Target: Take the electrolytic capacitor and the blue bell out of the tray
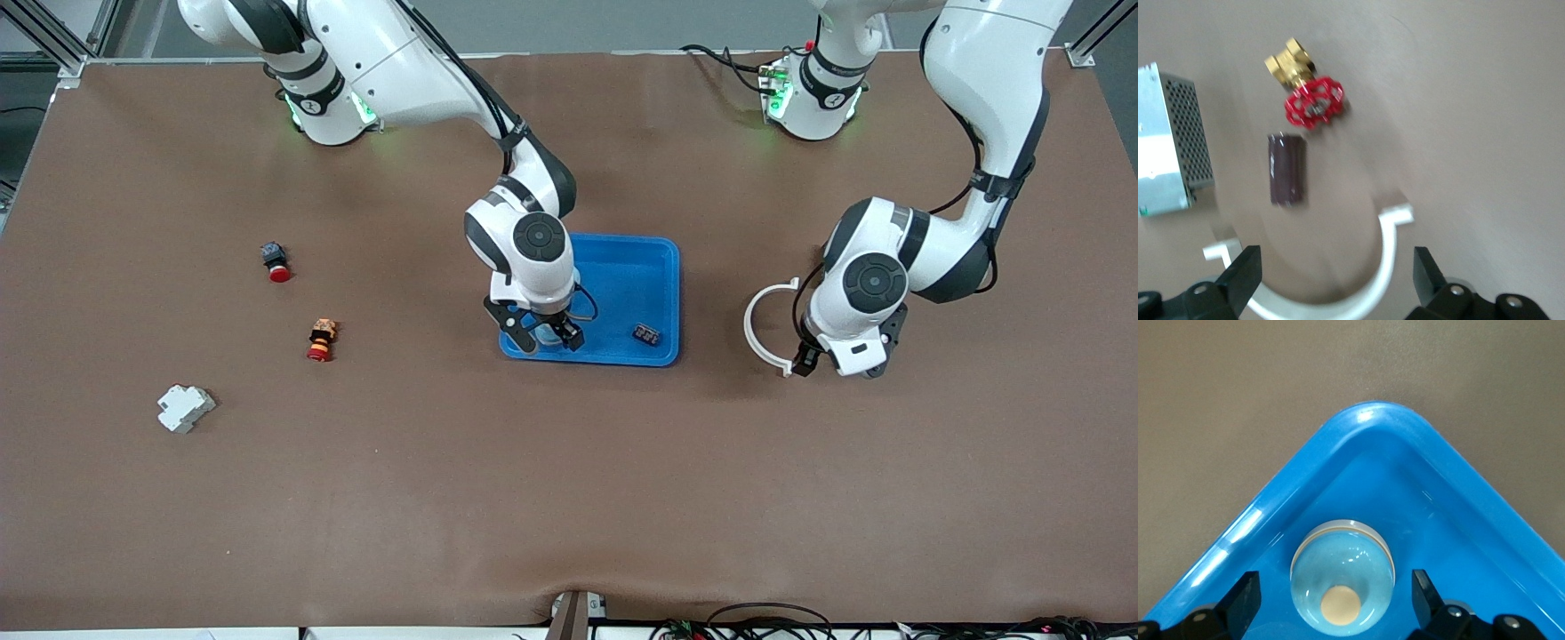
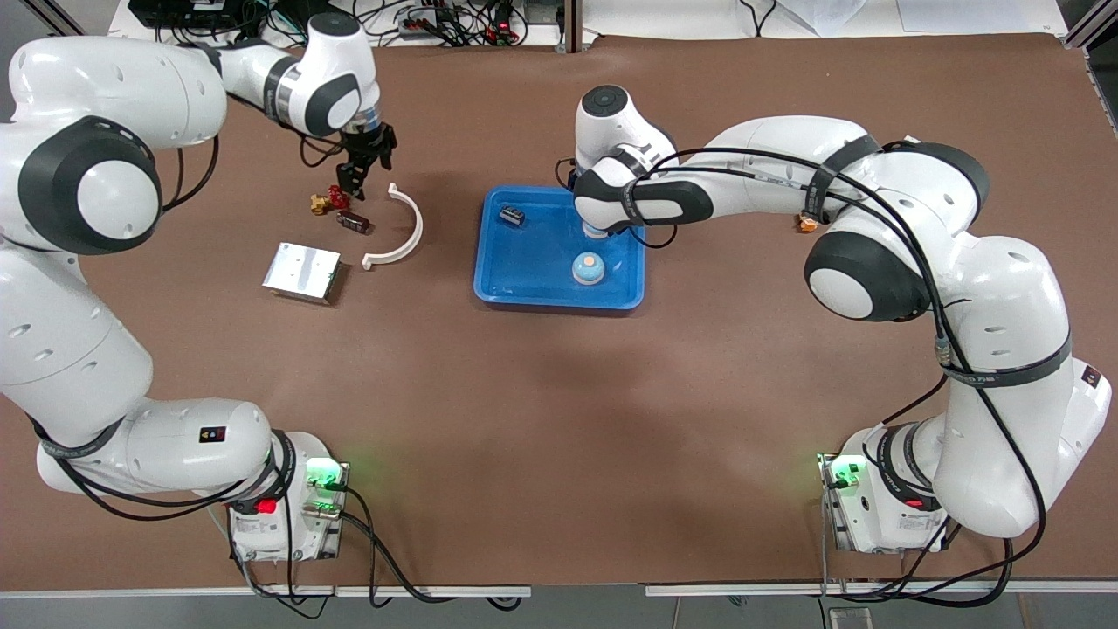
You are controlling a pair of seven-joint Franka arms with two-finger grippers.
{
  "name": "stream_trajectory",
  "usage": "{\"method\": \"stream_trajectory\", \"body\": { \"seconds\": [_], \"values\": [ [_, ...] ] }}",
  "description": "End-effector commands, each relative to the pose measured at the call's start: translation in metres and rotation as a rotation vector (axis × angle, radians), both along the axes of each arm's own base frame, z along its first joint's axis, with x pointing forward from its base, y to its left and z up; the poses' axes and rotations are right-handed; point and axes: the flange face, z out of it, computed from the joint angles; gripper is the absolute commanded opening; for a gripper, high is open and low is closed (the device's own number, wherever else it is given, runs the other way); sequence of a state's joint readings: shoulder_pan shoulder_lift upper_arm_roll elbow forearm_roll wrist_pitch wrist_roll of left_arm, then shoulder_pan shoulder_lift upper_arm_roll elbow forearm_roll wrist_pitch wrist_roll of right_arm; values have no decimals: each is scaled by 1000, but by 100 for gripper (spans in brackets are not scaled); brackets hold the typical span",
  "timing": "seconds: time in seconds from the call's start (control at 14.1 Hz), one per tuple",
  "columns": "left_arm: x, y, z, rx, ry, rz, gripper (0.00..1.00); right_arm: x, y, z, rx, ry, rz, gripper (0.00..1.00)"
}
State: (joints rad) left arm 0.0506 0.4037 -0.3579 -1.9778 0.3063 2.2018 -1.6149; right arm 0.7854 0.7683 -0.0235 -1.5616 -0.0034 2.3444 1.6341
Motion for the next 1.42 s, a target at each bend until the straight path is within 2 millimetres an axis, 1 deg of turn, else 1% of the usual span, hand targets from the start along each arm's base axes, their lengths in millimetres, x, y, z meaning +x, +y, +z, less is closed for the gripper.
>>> {"method": "stream_trajectory", "body": {
  "seconds": [0.0, 0.07, 0.14, 0.21, 0.28, 0.43, 0.5, 0.57, 0.71, 0.78, 0.85, 0.92, 0.99, 1.06, 1.13, 1.35],
  "values": [
    [-4, -37, 16, -22, -9, 34, 100, 2, 4, -5, -16, -15, 3, 100],
    [-8, -55, 19, -33, -15, 37, 100, 1, 5, -5, -20, -19, 9, 94],
    [-8, -68, 23, -40, -28, 49, 100, 1, 5, -4, -24, -25, 17, 80],
    [-11, -86, 20, -42, -30, 64, 100, 1, 5, -5, -26, -25, 18, 64],
    [-12, -103, 20, -48, -36, 75, 100, 1, 6, -4, -25, -26, 19, 41],
    [-23, -143, 13, -52, -43, 51, 100, -6, 13, -3, -19, -23, 26, 0],
    [-29, -163, 9, -61, -43, 39, 99, -6, 14, 0, -16, -22, 21, 0],
    [-27, -174, 7, -73, -44, 30, 93, -6, 14, 1, -15, -19, 13, 0],
    [-29, -194, -5, -87, -35, 27, 82, -9, 17, 7, -13, -15, 18, 0],
    [-31, -202, -14, -98, -34, 24, 72, -9, 17, 12, -15, -13, 21, 0],
    [-35, -211, -19, -114, -43, 10, 65, -10, 16, 17, -24, -2, 24, 0],
    [-36, -216, -25, -126, -53, -1, 62, -8, 14, 24, -36, 8, 28, 0],
    [-35, -218, -30, -135, -64, -5, 58, -3, 10, 41, -47, 21, 31, 0],
    [-37, -223, -35, -148, -69, -7, 53, -1, 3, 52, -70, 45, 60, 0],
    [-41, -229, -39, -156, -67, -14, 50, 3, -6, 68, -80, 60, 90, 0],
    [-45, -232, -51, -159, -60, -18, 47, 22, -52, 115, -113, 128, 184, 0]
  ]
}}
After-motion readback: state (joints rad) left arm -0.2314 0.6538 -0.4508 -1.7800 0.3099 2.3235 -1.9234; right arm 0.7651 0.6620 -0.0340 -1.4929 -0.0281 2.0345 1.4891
